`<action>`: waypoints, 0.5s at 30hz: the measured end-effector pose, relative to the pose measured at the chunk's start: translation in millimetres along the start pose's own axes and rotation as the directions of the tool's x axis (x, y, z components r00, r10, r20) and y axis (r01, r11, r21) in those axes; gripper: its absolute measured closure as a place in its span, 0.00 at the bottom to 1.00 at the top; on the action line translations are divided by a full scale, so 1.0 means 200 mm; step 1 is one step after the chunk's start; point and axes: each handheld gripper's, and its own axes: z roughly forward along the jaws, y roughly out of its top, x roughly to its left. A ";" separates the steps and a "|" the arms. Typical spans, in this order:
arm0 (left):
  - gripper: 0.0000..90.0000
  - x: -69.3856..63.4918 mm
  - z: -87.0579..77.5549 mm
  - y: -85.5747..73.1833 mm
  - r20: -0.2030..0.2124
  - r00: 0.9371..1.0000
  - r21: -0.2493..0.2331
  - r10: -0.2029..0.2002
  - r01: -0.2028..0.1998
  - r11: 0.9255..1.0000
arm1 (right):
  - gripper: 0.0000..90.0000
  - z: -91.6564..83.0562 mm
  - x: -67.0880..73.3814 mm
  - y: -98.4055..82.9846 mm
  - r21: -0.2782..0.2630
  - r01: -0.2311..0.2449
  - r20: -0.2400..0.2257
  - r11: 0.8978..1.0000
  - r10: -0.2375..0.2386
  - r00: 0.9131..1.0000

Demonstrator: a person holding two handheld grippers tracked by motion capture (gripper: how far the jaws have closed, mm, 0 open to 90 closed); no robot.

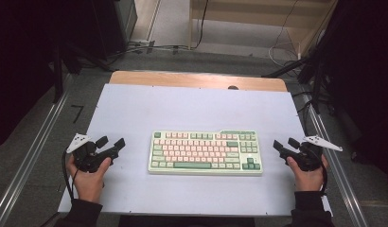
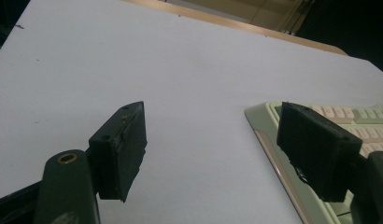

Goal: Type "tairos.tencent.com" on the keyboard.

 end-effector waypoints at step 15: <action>0.31 -0.07 0.04 0.00 0.074 0.997 0.001 0.014 -0.014 1.000 | 0.32 0.01 0.08 0.01 -0.005 0.039 -0.037 0.999 -0.039 0.999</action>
